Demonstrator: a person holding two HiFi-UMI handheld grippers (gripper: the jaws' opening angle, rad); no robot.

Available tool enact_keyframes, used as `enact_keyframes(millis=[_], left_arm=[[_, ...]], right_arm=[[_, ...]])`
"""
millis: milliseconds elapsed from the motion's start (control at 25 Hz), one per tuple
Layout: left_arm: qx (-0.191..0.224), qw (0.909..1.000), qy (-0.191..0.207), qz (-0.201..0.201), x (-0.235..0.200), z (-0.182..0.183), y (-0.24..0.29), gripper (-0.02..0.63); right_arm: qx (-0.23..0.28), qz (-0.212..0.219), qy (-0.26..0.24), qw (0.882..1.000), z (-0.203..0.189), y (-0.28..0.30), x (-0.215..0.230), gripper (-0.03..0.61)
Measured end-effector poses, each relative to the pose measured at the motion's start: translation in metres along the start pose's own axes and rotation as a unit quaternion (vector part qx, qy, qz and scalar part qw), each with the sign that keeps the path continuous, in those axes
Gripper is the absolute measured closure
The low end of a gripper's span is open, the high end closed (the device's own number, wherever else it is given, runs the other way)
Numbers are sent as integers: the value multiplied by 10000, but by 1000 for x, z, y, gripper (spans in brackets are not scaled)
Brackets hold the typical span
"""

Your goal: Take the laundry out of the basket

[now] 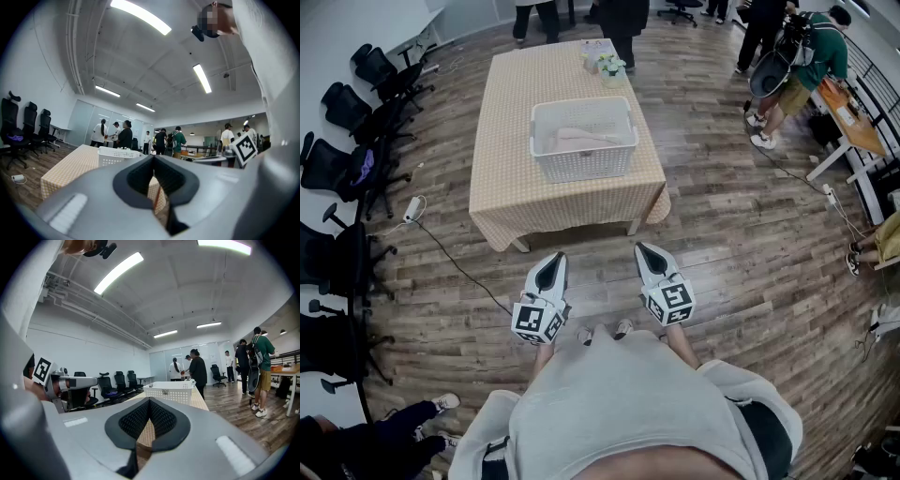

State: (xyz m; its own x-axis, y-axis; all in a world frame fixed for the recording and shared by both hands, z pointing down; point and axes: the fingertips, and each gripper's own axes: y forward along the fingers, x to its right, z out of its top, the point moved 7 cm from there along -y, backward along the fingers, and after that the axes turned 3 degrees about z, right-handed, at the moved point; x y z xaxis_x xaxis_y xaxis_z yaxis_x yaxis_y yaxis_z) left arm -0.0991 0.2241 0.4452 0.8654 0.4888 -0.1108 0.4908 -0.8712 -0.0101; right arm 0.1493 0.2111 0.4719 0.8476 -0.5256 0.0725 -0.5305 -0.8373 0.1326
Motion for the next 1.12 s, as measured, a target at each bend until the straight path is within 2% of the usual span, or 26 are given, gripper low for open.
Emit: enact_keyframes(millis=[680, 1120], left_arm=[[-22, 10000, 24, 75, 5, -1, 2, 604], [-77, 9996, 95, 246, 27, -5, 9, 604]], right_arm=[[27, 126, 53, 9999, -2, -1, 5, 581], [141, 498, 204, 9984, -6, -10, 22, 580]])
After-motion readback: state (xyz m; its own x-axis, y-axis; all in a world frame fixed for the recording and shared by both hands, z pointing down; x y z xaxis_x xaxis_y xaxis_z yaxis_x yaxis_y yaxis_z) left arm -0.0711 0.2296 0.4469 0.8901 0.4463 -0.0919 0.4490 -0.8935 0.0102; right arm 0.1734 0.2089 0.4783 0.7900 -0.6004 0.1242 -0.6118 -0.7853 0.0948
